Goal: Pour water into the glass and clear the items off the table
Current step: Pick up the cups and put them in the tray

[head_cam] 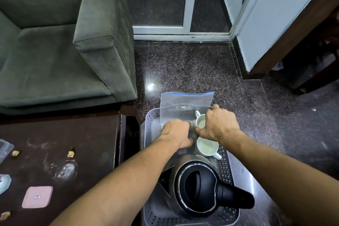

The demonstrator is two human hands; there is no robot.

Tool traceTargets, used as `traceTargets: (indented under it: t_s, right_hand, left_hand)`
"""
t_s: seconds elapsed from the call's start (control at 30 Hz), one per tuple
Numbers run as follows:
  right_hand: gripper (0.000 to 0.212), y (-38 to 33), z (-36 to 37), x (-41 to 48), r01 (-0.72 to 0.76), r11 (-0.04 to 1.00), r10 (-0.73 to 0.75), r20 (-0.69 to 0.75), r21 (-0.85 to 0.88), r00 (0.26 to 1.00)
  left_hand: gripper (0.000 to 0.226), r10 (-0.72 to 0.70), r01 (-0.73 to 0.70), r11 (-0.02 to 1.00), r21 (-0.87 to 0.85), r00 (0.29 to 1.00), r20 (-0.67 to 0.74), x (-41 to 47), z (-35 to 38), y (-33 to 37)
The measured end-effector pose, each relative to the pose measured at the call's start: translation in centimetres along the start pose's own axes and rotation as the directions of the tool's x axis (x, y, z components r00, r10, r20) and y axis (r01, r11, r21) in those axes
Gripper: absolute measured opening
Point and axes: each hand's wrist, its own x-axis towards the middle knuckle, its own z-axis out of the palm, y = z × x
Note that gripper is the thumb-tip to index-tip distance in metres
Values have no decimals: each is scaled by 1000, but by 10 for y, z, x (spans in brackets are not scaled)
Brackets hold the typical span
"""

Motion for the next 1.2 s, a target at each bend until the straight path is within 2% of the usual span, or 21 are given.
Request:
traceTargets:
  t_s: [0.17, 0.3, 0.63, 0.8, 0.93, 1.03, 1.1, 1.2]
  right_hand:
    - [64, -4, -4, 2, -38, 995, 38, -3, 97, 999]
    - [51, -6, 1, 1, -142, 975, 147, -16, 174, 989]
    - [68, 3, 5, 2, -140, 989, 142, -29, 43, 989]
    - [83, -4, 7, -2, -127, 990, 126, 24, 58, 992]
    - [72, -6, 10, 1, -163, 982, 160, 45, 96, 986]
    - [70, -7, 11, 3, -187, 975, 184, 33, 121, 982]
    - [73, -7, 11, 3, -191, 973, 185, 58, 128, 981]
    - [88, -4, 5, 0, -194, 975, 181, 114, 109, 977]
  left_hand:
    - [46, -1, 1, 1000, -19, 999, 37, -2, -3, 2]
    - [50, 1, 6, 997, -72, 996, 85, -4, -5, -1]
    - [51, 37, -27, 998, -60, 986, 165, -8, -9, -3]
    - [64, 28, -18, 998, -61, 987, 161, -7, -8, -1]
    - [64, 37, -27, 998, -62, 985, 170, -8, -10, -3]
    - [52, 16, -1, 997, -81, 983, 182, -7, -10, -2]
    - [52, 4, 16, 994, -104, 981, 192, -6, -9, -1]
    - [64, 0, 30, 990, -136, 976, 217, -4, -9, -3]
